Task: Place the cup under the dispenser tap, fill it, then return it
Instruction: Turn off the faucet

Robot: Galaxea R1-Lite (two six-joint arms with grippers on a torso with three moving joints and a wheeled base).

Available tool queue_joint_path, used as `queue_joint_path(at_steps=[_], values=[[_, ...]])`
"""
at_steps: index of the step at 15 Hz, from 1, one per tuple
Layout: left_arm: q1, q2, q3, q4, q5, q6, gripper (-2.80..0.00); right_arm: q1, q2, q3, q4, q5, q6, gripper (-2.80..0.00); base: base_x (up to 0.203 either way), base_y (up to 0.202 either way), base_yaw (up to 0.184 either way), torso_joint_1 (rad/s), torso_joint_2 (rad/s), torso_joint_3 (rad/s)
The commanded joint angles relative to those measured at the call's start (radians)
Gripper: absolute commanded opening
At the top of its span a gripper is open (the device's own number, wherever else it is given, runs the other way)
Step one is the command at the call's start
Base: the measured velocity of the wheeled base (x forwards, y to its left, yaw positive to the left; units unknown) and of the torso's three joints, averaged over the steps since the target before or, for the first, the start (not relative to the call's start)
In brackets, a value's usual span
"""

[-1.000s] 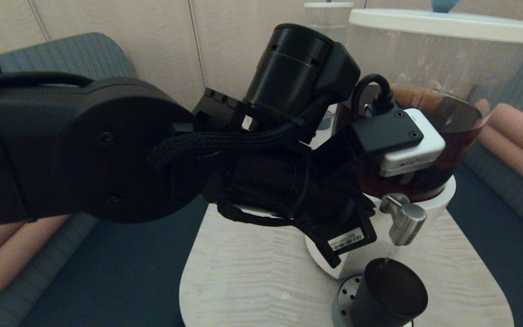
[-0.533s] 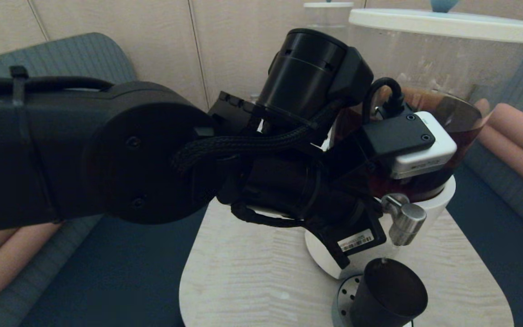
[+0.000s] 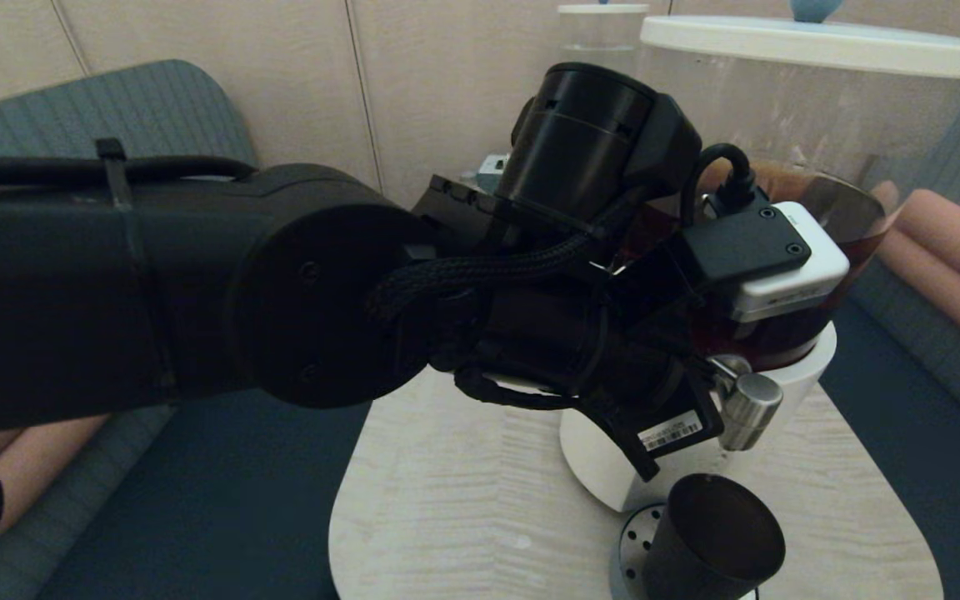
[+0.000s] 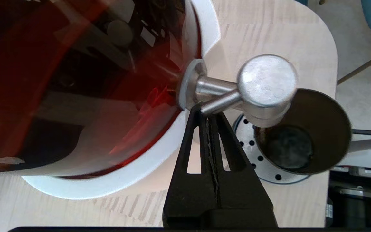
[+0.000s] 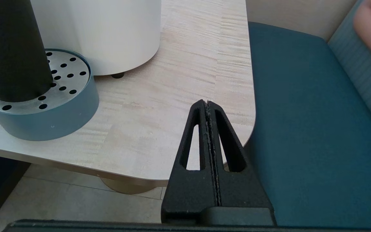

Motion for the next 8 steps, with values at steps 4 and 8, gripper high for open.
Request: queue_joint_path(at_steps=[4, 8], values=[[0.0, 0.006, -0.001, -0.032, -0.001, 0.004, -2.8, 0.0, -0.002, 0.009, 0.0, 0.0, -0.001, -2.8, 0.0, 0.0, 0.0, 0.0, 0.0, 0.0], [0.0, 0.011, 0.0, -0.069, -0.002, 0.006, -2.8, 0.0, -0.002, 0.009, 0.0, 0.001, -0.001, -2.8, 0.0, 0.0, 0.0, 0.0, 0.0, 0.0]])
